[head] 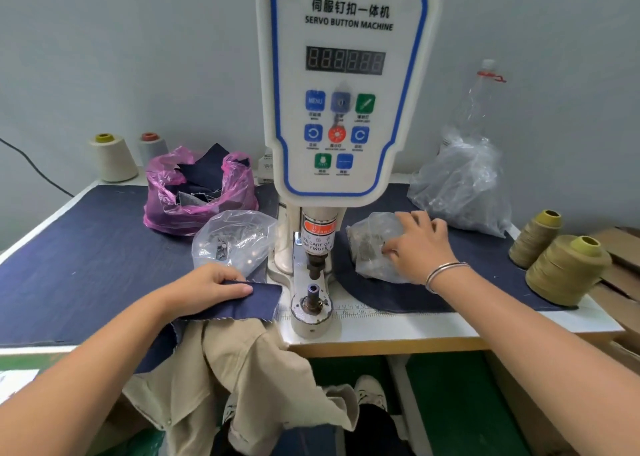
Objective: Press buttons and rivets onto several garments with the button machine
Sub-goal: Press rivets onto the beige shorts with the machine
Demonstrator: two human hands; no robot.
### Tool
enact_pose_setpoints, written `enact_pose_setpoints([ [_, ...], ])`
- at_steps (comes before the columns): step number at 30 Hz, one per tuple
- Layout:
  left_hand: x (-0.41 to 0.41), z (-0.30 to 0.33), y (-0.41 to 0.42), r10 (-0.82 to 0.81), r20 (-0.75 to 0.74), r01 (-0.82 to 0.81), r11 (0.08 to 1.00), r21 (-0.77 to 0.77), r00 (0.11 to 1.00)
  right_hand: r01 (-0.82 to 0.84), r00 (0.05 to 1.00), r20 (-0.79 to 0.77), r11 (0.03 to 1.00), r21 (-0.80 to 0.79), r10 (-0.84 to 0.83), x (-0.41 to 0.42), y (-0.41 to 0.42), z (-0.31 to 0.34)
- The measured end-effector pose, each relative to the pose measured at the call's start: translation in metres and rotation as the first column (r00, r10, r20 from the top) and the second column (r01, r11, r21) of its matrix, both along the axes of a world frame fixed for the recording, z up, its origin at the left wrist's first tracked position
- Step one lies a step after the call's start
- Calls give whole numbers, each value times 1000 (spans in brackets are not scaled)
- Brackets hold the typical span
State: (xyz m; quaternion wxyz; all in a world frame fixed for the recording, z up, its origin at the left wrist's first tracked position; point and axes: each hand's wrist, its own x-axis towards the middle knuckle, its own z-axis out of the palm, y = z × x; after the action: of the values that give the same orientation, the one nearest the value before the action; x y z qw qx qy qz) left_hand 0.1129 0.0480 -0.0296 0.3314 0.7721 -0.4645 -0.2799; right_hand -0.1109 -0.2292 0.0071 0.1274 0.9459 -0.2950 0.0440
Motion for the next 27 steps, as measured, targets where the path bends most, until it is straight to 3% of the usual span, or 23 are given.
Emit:
enact_pose_setpoints([
  [8, 4, -9, -11, -27, 68, 16, 988, 155, 997, 97, 991, -75, 986, -135, -108, 33, -5, -17],
  [15, 1, -3, -18, -40, 124, 6, 965, 264, 991, 70, 985, -144, 979, -192, -98, 43, 6, -16],
  [18, -1, -5, -14, 0, 87, -19, 976, 217, 996, 87, 986, -126, 981, -176, -110, 42, 7, -17],
  [23, -7, -12, -4, 122, -49, -122, 993, -1, 991, 91, 992, -78, 984, -154, -104, 36, 3, -19],
  [27, -8, -13, -2, 136, -50, -137, 990, -28, 989, 58, 989, -121, 978, -202, -84, 38, 3, -19],
])
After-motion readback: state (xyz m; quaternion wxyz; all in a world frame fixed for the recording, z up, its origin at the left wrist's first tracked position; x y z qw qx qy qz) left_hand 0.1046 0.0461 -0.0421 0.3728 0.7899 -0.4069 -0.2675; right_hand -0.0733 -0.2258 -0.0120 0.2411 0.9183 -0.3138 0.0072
